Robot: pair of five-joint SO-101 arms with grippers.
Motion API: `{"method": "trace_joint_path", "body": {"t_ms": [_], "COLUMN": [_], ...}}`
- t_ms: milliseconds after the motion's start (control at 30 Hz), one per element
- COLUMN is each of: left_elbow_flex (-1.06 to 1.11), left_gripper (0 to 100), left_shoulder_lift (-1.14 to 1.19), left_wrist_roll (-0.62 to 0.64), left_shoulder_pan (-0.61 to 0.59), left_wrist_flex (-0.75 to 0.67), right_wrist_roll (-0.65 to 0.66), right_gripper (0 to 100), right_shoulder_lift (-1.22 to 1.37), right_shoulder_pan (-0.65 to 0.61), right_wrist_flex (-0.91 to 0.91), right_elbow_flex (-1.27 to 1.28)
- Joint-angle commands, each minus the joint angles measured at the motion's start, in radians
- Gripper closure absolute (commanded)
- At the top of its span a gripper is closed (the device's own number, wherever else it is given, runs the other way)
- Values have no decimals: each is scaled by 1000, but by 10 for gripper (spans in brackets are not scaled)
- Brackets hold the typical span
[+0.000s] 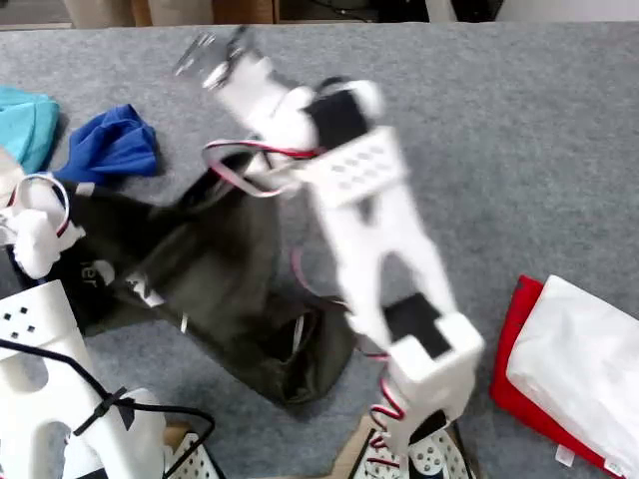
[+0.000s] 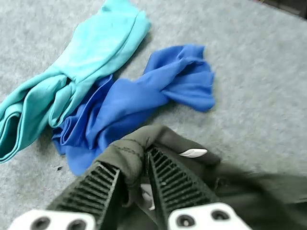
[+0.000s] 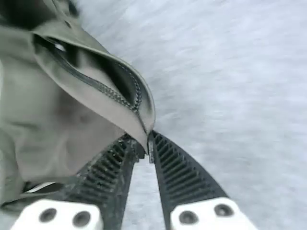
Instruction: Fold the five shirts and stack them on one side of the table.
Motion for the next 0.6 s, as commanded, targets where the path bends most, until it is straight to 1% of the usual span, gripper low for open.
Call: {"method": "trace_joint_path", "body": {"t_ms": [0, 133, 267, 433, 567], "left_elbow_flex": [-155, -279, -420, -572, -695], "left_gripper": [981, 981, 981, 981, 981], "left_shoulder_lift": [-15, -15, -13, -13, -12], "left_wrist_roll": [14, 15, 15, 15, 15], "left_shoulder_pan": [46, 97, 132, 187, 218], "left_wrist_flex": [75, 141, 210, 278, 311], "right_wrist_roll": [32, 69, 167, 258, 344], "right_gripper": [995, 995, 994, 994, 994], "right_shoulder_lift": [-223, -401, -535, -619, -653], "right_shoulder_pan": [76, 137, 242, 352, 389], "right_wrist_flex": [15, 9, -86, -216, -322], "right_elbow_flex": [-82, -142, -251, -306, -308]}}
